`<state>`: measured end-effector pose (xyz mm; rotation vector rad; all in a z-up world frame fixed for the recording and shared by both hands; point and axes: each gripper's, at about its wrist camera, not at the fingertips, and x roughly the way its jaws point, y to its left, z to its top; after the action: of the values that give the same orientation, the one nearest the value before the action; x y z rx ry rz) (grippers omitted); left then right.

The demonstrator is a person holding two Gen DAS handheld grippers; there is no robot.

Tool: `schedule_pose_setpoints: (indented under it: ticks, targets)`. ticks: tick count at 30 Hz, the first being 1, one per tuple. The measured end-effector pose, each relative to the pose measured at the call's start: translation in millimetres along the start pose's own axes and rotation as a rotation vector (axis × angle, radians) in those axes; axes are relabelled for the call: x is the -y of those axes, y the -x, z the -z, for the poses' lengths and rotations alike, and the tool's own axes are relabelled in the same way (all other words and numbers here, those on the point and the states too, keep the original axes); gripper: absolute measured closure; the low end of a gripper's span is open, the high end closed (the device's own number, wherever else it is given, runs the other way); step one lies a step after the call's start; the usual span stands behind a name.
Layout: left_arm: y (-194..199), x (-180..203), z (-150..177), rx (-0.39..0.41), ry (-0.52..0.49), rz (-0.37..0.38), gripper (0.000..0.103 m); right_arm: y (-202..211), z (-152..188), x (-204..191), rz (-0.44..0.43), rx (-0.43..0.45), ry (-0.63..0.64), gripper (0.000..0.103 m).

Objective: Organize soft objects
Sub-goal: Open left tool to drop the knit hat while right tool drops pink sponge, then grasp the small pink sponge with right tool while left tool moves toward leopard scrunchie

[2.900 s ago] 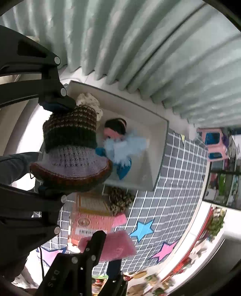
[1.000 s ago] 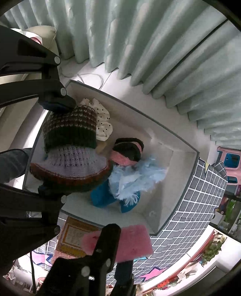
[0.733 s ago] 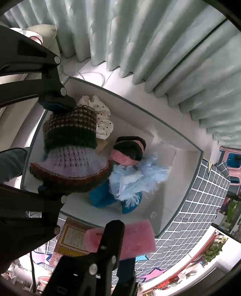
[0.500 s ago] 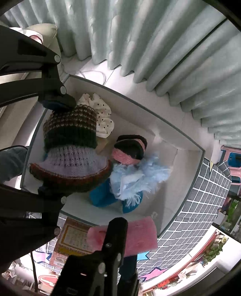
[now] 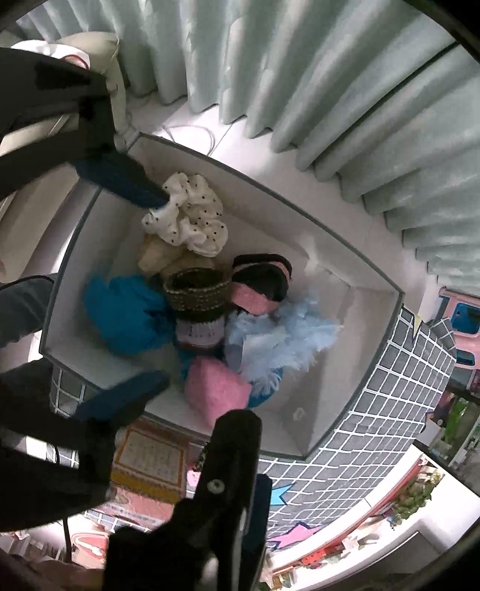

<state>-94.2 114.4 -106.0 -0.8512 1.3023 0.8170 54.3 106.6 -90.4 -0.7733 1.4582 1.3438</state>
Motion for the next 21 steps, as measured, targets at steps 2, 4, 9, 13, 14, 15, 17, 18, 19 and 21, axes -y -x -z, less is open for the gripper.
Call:
schedule_pose_setpoints:
  ticks: [2,4,9,13,14,15,17,18,19,21]
  targets:
    - [-1,2,-1,0.001,0.006,0.007,0.000,6,0,7,0.001,0.002,-0.014,0.000]
    - [-1,4,-3,0.003,0.006,0.011,0.000,15,1,15,-0.001,0.016,-0.028,0.000]
    - [3,13,-9,0.013,0.009,0.036,0.000,46,6,69,0.031,0.058,-0.115,0.000]
    - [9,28,-12,0.020,-0.021,0.037,0.000,43,12,130,0.099,0.015,-0.236,0.000]
    - [10,32,-13,0.019,-0.030,0.037,0.000,36,16,144,0.102,-0.010,-0.268,0.000]
    - [10,37,-13,0.015,-0.037,0.040,0.000,29,19,157,0.104,-0.031,-0.292,0.000]
    - [11,44,-14,0.005,-0.050,0.045,0.000,12,26,177,0.118,-0.076,-0.319,0.000]
    - [11,49,-13,0.001,-0.059,0.043,0.000,5,29,183,0.122,-0.095,-0.326,0.000]
    - [11,51,-13,-0.002,-0.066,0.040,0.000,-5,33,191,0.122,-0.118,-0.333,0.000]
    - [11,59,-11,-0.013,-0.084,0.032,0.000,-21,39,201,0.110,-0.148,-0.342,0.000]
